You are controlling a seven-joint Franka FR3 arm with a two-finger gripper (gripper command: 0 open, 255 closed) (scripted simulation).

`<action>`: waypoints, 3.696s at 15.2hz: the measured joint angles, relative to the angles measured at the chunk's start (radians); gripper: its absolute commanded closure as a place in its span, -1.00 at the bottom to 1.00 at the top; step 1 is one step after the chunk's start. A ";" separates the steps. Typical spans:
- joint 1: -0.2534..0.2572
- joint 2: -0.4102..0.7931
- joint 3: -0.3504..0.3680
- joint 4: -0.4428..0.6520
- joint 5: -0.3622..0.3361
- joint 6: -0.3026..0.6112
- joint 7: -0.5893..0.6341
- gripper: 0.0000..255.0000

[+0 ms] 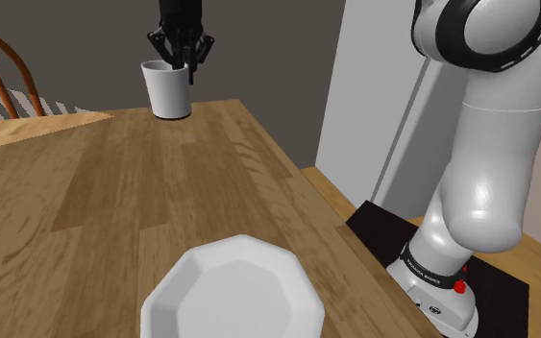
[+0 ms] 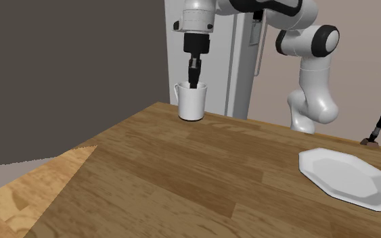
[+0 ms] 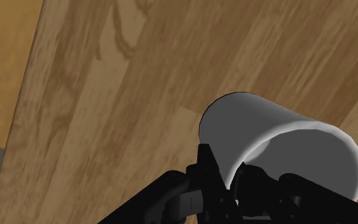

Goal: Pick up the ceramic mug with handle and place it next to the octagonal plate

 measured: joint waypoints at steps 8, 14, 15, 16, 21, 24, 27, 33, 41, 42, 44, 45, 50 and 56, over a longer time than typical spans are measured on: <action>0.071 -0.157 0.060 -0.208 0.026 0.059 0.141 1.00; 0.129 -0.233 0.116 -0.299 0.041 0.080 0.257 1.00; 0.140 -0.243 0.128 -0.311 0.043 0.083 0.280 1.00; 0.152 -0.249 0.140 -0.323 0.043 0.090 0.304 1.00; 0.205 -0.278 0.198 -0.344 0.047 0.085 0.415 1.00; 0.240 -0.274 0.237 -0.341 0.040 0.086 0.490 1.00; 0.274 -0.265 0.276 -0.336 0.029 0.089 0.562 1.00; 0.357 -0.200 0.362 -0.267 -0.022 0.069 0.726 1.00; 0.532 -0.020 0.460 -0.083 -0.165 0.006 0.972 1.00; 0.561 0.002 0.468 -0.054 -0.185 -0.008 1.003 1.00; 0.628 0.063 0.479 0.015 -0.232 -0.035 1.059 1.00; 0.663 0.093 0.482 0.048 -0.256 -0.046 1.086 1.00; 0.822 0.233 0.475 0.227 -0.357 -0.114 1.171 1.00; 0.764 0.184 0.486 0.068 -0.323 -0.003 1.183 1.00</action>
